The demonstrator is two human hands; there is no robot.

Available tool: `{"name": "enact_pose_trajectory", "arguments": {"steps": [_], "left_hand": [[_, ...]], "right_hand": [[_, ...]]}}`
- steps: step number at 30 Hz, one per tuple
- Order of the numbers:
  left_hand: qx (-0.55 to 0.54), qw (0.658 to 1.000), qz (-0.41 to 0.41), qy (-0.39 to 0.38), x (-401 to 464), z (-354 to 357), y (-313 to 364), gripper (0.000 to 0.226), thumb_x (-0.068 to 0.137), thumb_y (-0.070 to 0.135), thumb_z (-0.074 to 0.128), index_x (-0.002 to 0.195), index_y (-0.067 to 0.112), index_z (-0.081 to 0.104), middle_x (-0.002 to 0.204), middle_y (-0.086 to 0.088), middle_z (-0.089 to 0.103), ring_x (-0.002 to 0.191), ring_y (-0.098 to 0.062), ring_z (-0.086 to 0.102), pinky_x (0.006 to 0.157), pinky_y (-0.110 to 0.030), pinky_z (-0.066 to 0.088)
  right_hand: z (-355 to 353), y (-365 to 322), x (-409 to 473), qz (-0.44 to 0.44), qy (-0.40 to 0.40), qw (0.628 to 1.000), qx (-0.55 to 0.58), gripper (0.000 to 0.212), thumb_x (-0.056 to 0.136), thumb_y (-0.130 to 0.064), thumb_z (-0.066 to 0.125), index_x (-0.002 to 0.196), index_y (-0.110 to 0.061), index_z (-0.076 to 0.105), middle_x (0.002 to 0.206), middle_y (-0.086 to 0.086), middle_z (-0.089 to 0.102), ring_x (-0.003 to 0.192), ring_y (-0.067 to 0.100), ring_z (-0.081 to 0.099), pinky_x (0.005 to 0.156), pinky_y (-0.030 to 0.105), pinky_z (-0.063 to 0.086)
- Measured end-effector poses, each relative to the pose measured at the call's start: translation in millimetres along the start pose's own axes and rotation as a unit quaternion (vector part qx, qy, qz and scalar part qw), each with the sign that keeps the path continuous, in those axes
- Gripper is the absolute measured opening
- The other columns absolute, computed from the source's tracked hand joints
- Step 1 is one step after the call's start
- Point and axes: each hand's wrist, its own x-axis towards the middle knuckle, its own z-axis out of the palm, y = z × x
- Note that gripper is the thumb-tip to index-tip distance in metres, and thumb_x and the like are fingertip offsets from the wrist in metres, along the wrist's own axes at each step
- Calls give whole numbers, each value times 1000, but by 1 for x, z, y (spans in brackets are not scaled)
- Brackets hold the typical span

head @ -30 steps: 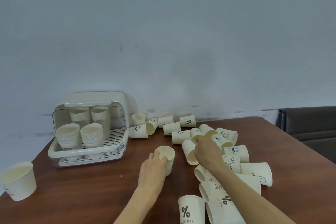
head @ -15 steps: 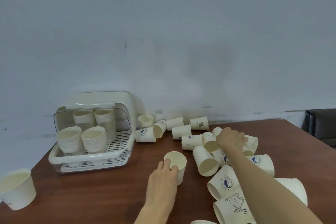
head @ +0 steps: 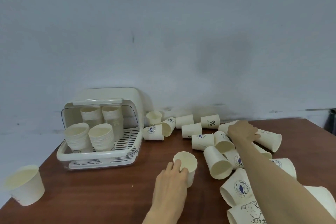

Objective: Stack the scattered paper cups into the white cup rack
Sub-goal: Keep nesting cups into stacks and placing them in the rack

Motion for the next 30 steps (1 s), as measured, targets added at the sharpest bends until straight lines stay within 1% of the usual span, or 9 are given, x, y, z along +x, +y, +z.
{"name": "enact_pose_trajectory", "arguments": {"steps": [3, 10, 11, 12, 14, 16, 19, 25, 30], "left_hand": [[-3, 1000, -12, -7, 0, 0, 2, 43, 23, 14, 87, 51, 24, 57, 66, 7, 54, 52, -10, 50, 44, -20, 16], [-11, 999, -31, -18, -4, -4, 5, 45, 20, 16, 89, 52, 24, 58, 68, 5, 55, 51, -10, 51, 44, -20, 19], [-14, 999, -33, -24, -5, -9, 5, 41, 30, 16, 90, 58, 23, 61, 75, 3, 57, 57, -12, 54, 46, -22, 22], [-21, 998, -42, -31, -6, -14, 6, 31, 50, 16, 86, 73, 21, 65, 88, -1, 58, 70, -16, 57, 52, -24, 28], [-14, 997, -66, -43, -8, -17, 6, 23, 86, 9, 56, 107, 17, 59, 117, -6, 49, 101, -22, 52, 69, -31, 35], [-10, 994, -85, -63, -9, -21, 6, 29, 93, 6, 41, 117, 18, 53, 122, -5, 48, 110, -24, 48, 80, -33, 38], [-32, 992, -106, -57, -15, -24, 5, 29, 94, 8, 38, 114, 21, 54, 116, -4, 55, 106, -24, 53, 80, -34, 40], [-54, 989, -134, -26, -33, -33, -9, 21, 95, 13, 39, 110, 23, 51, 113, 1, 53, 104, -20, 53, 76, -32, 41], [-66, 986, -154, 16, -43, -47, -29, 16, 99, 21, 40, 109, 24, 52, 111, 4, 54, 102, -17, 54, 75, -32, 45]], "right_hand": [[4, -7, 1, -13, 32, 998, -50, 25, 89, -14, 48, 105, -7, 65, 110, 15, 63, 113, 32, 46, 96, 40, 34], [6, -9, -13, -206, 107, 962, -146, 17, 90, -10, 44, 98, -15, 58, 89, 9, 64, 94, 29, 49, 80, 38, 37], [4, -10, -17, -223, 104, 958, -144, 17, 89, -8, 44, 97, -15, 57, 86, 8, 63, 92, 29, 48, 79, 38, 37], [2, -10, -22, -244, 106, 953, -147, 17, 88, -6, 45, 97, -14, 57, 84, 8, 62, 90, 29, 48, 78, 38, 36], [-2, -10, -30, -276, 102, 944, -150, 17, 88, -5, 45, 98, -14, 55, 82, 7, 62, 88, 29, 48, 77, 38, 36], [-7, -10, -38, -301, 99, 938, -144, 19, 88, -3, 43, 99, -13, 55, 81, 7, 63, 84, 28, 46, 73, 37, 34], [-13, -10, -55, -329, 95, 931, -126, 21, 86, 0, 43, 100, -11, 53, 81, 9, 64, 78, 25, 36, 66, 34, 29], [-21, -13, -85, -359, 65, 927, -92, 17, 90, -3, 41, 102, -8, 52, 91, 9, 65, 92, 27, 47, 67, 32, 32], [-26, -22, -110, -373, 28, 926, -53, 19, 92, -9, 40, 106, -7, 53, 96, 10, 63, 98, 28, 49, 76, 37, 43]]}}
